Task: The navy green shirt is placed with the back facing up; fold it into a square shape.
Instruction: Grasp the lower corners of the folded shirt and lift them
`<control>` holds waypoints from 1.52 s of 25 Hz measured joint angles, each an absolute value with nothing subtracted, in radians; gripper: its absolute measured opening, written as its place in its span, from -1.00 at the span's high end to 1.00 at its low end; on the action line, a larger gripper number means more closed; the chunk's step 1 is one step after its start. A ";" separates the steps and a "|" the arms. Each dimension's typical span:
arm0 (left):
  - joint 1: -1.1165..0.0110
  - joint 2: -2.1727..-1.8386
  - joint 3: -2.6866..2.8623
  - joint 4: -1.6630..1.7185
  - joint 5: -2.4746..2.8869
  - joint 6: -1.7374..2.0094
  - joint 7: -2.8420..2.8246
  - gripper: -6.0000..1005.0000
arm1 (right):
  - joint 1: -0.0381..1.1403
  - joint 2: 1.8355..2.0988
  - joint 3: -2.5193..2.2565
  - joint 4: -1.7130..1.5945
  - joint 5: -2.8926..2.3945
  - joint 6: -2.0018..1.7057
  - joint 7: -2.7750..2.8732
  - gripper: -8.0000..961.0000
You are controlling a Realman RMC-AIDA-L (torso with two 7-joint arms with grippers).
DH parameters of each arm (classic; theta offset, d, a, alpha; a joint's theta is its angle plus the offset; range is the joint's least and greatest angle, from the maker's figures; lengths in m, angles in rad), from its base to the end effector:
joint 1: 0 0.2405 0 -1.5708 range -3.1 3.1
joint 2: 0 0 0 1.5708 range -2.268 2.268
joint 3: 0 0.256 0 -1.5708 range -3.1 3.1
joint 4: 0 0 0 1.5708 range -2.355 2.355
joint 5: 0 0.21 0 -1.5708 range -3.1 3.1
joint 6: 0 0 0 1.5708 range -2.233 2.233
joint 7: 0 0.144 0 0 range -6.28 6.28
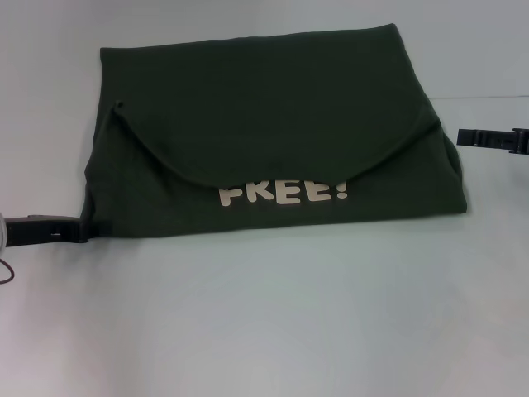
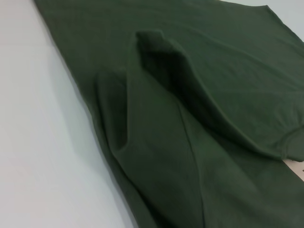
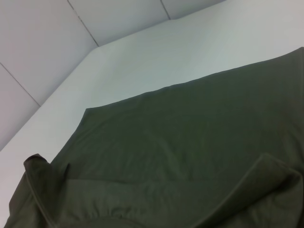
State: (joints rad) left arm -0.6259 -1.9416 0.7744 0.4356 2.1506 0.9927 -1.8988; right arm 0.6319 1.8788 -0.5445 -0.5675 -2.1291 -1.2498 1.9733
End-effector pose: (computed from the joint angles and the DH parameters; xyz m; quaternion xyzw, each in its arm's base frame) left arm -0.3368 0.3859 0.0183 -0.8246 -0.4847 -0.0902 0.2774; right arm 0.3118 0.4000 0.0908 -0.8039 0.4871 0.2083 0.2702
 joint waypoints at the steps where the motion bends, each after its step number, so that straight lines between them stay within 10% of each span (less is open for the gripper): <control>1: -0.626 -1.942 0.775 0.436 2.151 0.993 -1.899 0.09 | 0.632 1.879 -0.545 -0.567 -2.129 -1.250 1.974 -0.82; 16: -0.638 -1.937 0.784 0.399 2.152 0.964 -1.909 0.81 | 0.637 1.873 -0.565 -0.566 -2.129 -1.257 2.015 -0.82; 25: -0.642 -1.921 0.784 0.404 2.152 0.995 -1.951 0.88 | 0.734 1.798 -0.720 -0.554 -2.302 -1.278 2.433 -0.81; 38: -0.647 -1.920 0.785 0.407 2.152 1.002 -1.952 0.89 | 0.801 1.848 -0.734 -0.515 -2.475 -1.183 2.428 -0.78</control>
State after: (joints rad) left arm -0.6473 -1.9204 0.7855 0.4065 2.1521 1.0017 -1.9522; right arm 0.8014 1.8475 -0.7342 -0.5152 -2.4745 -1.1830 2.4280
